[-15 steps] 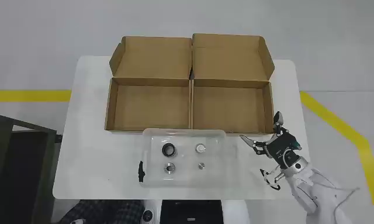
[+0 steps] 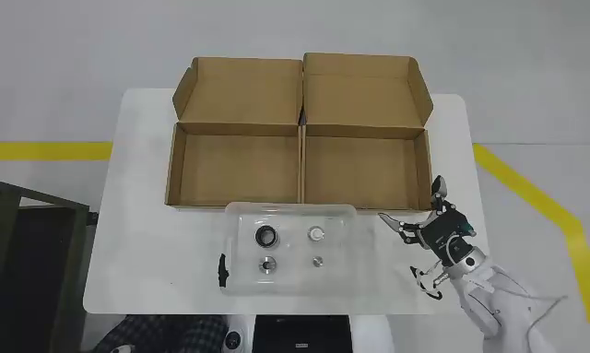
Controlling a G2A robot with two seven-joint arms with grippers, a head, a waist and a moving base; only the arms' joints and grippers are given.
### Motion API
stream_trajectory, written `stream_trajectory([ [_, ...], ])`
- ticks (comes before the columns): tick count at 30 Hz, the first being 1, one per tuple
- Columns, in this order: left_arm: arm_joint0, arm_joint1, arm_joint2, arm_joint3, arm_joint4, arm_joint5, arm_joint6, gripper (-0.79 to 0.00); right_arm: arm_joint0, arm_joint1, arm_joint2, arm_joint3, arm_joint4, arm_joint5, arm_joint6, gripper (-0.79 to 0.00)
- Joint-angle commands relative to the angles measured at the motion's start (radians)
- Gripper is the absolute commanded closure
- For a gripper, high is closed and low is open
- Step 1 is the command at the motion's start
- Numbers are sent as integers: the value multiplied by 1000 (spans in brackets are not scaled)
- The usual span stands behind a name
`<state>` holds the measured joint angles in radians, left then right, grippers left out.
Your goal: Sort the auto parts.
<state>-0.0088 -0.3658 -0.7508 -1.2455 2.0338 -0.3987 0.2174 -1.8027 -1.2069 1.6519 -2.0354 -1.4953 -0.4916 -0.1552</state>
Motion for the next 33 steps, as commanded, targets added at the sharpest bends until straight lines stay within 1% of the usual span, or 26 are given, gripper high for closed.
stream_trajectory([
  [1, 0, 0, 0, 0, 0, 0, 0, -785, 1, 0, -3, -2, 3, -6, -2, -785],
  [3, 0, 0, 0, 0, 0, 0, 0, -785, 15, 3, -10, -3, 7, -39, 10, -785],
  [7, 0, 0, 0, 0, 0, 0, 0, -785, 43, 11, -45, -42, -33, -144, 41, -785],
  [9, 0, 0, 0, 0, 0, 0, 0, -785, 59, 13, -67, -49, -20, -192, 58, -785],
  [14, 0, 0, 0, 0, 0, 0, 0, -785, 107, 18, -149, -66, 2, -295, 161, -785],
  [17, 0, 0, 0, 0, 0, 0, 0, -785, 148, 18, -212, -65, 16, -335, 241, -785],
  [25, 0, 0, 0, 0, 0, 0, 0, -785, 245, 16, -357, -43, 35, -367, 440, -785],
  [33, 0, 0, 0, 0, 0, 0, 0, -785, 279, 18, -439, -40, -7, -347, 565, -785],
])
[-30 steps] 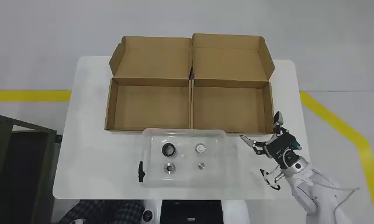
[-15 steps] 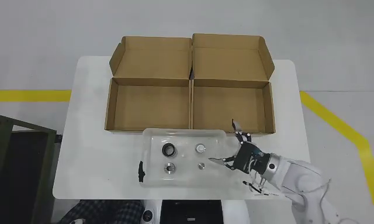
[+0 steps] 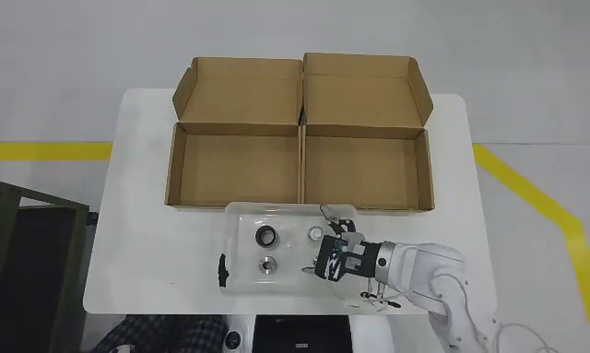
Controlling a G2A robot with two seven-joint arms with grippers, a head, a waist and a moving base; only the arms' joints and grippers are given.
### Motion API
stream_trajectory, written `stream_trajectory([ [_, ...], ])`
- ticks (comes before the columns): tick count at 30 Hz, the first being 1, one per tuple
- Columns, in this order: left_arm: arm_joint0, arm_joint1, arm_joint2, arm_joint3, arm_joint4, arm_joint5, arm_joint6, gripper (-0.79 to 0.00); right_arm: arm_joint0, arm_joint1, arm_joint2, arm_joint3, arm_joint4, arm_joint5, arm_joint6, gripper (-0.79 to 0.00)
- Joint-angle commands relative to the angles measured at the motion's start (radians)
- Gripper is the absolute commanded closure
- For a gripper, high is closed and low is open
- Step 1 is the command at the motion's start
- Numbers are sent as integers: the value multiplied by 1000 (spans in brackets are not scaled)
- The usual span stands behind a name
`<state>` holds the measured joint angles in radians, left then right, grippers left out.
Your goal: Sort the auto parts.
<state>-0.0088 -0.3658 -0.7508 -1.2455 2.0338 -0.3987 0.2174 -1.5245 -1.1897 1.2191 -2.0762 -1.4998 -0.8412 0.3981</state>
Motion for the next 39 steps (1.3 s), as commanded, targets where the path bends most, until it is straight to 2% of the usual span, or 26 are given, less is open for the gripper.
stream_trajectory([
  [1, 0, 0, 0, 0, 0, 0, 0, -785, 2, 1, -11, 1, -6, 7, 22, -785],
  [12, 0, 0, 0, 0, 0, 0, 0, -785, 16, 9, -28, 42, 27, 27, 76, -785],
  [14, 0, 0, 0, 0, 0, 0, 0, -785, 19, 10, -32, 48, 35, 30, 82, -693],
  [18, 0, 0, 0, 0, 0, 0, 0, -785, 27, 12, -34, 59, 47, 45, 94, -711],
  [19, 0, 0, 0, 0, 0, 0, 0, -785, 29, 13, -35, 62, 51, 49, 95, -696],
  [24, 0, 0, 0, 0, 0, 0, 0, -785, 40, 14, -43, 83, 71, 68, 104, -508],
  [29, 0, 0, 0, 0, 0, 0, 0, -785, 53, 16, -50, 99, 82, 91, 115, -462],
  [31, 0, 0, 0, 0, 0, 0, 0, -785, 58, 17, -53, 104, 82, 98, 121, -388],
  [36, 0, 0, 0, 0, 0, 0, 0, -785, 69, 19, -62, 114, 88, 107, 132, -308],
  [38, 0, 0, 0, 0, 0, 0, 0, -785, 74, 20, -66, 116, 91, 108, 136, -246],
  [39, 0, 0, 0, 0, 0, 0, 0, -785, 75, 20, -68, 117, 93, 107, 138, -188],
])
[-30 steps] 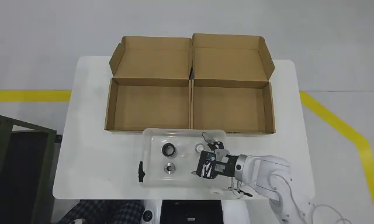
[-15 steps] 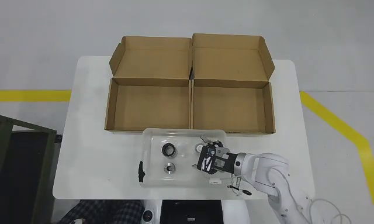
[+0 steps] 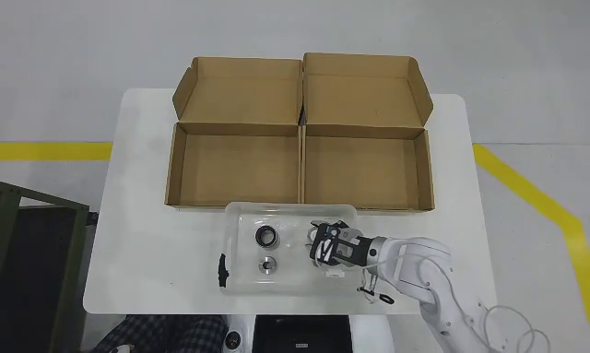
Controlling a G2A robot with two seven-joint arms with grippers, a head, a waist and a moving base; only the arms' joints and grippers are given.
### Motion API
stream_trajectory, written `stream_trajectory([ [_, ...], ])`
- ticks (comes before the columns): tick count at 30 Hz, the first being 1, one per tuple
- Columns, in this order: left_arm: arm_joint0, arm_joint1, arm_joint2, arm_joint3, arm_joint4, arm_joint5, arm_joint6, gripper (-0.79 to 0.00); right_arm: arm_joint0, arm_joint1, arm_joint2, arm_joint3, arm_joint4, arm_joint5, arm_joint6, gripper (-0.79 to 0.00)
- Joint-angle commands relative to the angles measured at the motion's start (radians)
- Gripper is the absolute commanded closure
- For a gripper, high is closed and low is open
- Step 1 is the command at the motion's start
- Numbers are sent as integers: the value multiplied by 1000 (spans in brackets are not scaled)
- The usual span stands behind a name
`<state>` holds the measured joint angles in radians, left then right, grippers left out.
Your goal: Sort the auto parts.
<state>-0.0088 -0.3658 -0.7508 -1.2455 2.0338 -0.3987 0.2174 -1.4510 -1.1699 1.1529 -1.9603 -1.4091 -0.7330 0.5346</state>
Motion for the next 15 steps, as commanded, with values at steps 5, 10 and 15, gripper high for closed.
stream_trajectory([
  [5, 0, 0, 0, 0, 0, 0, 0, -785, 9, 4, -6, 4, 25, -15, -9, 0],
  [10, 0, 0, 0, 0, 0, 0, 0, -785, 11, 9, 2, -7, 71, -51, -49, 0],
  [15, 0, 0, 0, 0, 0, 0, 0, -785, 13, 15, 22, 1, 154, -105, -145, 0],
])
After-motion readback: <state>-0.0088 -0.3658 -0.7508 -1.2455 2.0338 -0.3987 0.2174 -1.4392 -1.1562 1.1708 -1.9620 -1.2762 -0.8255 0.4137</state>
